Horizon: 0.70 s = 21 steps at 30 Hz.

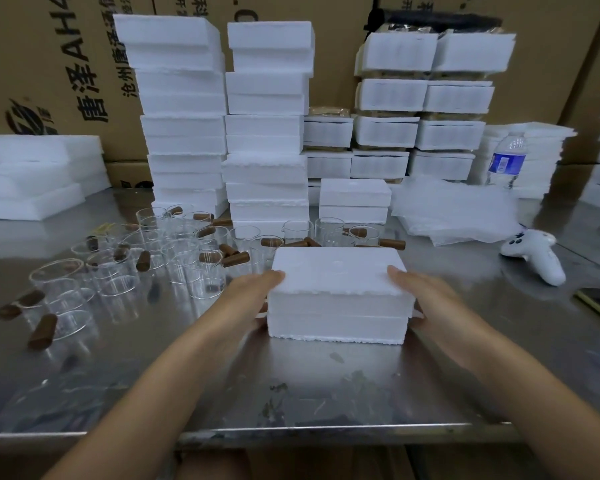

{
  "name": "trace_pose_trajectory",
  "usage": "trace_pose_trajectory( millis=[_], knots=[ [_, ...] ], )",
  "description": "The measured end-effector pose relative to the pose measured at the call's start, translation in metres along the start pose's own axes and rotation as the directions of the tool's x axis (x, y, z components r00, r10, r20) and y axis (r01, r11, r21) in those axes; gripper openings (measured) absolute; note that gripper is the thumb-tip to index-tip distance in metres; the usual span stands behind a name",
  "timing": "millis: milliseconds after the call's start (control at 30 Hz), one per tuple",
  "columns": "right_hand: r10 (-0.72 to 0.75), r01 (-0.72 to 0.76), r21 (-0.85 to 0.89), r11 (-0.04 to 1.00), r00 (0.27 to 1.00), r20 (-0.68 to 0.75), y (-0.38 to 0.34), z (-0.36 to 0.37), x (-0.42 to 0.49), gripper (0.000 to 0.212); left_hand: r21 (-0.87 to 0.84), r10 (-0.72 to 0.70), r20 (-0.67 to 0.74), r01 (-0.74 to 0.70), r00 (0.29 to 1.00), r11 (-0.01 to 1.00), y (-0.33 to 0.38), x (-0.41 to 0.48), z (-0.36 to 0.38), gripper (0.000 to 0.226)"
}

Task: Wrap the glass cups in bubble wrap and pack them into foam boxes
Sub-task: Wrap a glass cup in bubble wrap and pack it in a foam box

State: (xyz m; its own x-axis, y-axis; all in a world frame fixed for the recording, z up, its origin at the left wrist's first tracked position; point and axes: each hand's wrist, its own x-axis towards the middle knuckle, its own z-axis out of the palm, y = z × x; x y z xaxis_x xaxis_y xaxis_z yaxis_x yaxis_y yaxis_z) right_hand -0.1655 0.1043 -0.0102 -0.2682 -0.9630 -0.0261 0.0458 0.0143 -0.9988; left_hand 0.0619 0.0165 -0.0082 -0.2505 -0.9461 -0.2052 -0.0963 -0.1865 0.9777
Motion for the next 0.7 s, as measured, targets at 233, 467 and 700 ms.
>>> trace_pose_trajectory(
  millis=[233, 467, 700],
  knots=[
    [-0.007, -0.002, -0.094, 0.996, 0.995, -0.1, -0.001, 0.016, -0.026, 0.027, -0.165, -0.033, -0.067, 0.021, 0.997, 0.986, 0.019, -0.02, 0.017, 0.025],
    [-0.134, 0.16, 0.109, 0.981, 0.968, -0.214, -0.016, 0.029, -0.035, 0.035, -0.24, 0.084, -0.19, -0.129, 0.978, 0.962, 0.031, -0.041, 0.03, 0.019],
    [-0.113, 0.158, 0.251, 0.955, 0.976, -0.186, -0.039, 0.02, -0.022, 0.074, -0.309, 0.201, -0.196, -0.255, 0.96, 0.916, 0.053, -0.046, 0.034, 0.013]
  ],
)
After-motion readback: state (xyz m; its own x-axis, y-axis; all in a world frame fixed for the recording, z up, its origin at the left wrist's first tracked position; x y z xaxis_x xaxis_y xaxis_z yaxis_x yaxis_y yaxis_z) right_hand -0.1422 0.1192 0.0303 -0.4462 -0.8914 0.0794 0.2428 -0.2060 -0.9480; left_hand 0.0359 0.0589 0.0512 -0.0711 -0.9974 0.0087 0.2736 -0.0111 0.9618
